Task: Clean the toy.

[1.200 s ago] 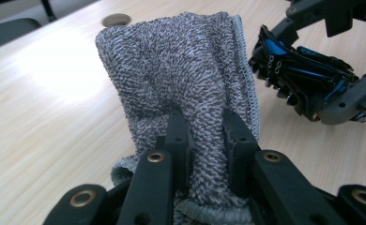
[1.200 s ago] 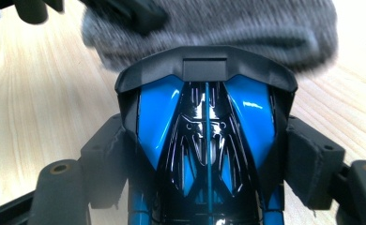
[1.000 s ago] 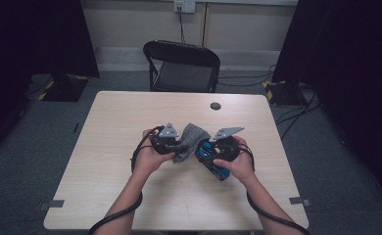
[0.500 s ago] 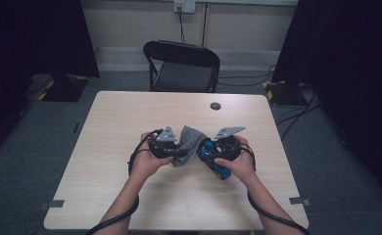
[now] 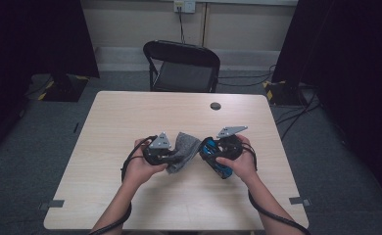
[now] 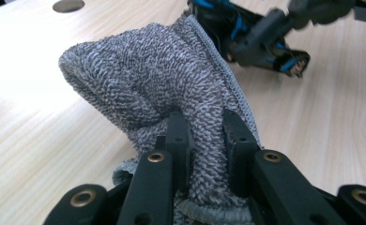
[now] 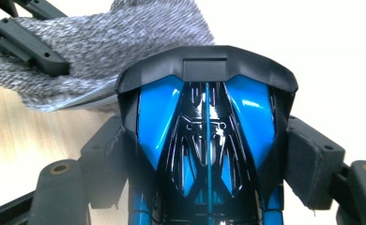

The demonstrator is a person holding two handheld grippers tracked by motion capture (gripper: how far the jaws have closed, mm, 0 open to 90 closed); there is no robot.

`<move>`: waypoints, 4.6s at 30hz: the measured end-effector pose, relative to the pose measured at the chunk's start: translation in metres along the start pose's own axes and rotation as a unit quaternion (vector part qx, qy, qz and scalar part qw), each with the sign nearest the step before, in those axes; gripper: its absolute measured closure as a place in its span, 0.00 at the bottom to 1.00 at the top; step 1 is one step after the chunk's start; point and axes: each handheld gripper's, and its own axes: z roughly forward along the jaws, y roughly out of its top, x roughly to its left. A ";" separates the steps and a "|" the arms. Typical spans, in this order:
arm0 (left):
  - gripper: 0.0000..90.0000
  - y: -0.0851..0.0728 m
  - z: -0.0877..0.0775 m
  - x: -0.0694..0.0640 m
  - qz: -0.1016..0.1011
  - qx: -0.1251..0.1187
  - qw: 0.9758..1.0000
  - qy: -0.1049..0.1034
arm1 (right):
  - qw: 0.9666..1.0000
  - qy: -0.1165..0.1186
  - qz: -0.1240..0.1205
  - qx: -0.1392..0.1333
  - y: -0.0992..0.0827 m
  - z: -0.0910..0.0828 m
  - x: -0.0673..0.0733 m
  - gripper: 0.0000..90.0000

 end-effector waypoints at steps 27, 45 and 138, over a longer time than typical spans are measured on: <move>0.84 0.017 0.033 0.000 -0.007 0.003 1.000 0.022 | 1.000 0.001 0.001 -0.018 0.009 -0.007 0.006 0.29; 0.84 0.020 0.045 -0.021 0.005 -0.001 1.000 -0.010 | 1.000 -0.010 -0.015 -0.009 0.042 0.006 0.010 0.29; 0.84 0.016 0.028 0.001 -0.019 -0.009 0.999 0.026 | 1.000 -0.007 -0.020 0.012 0.049 0.021 0.015 0.29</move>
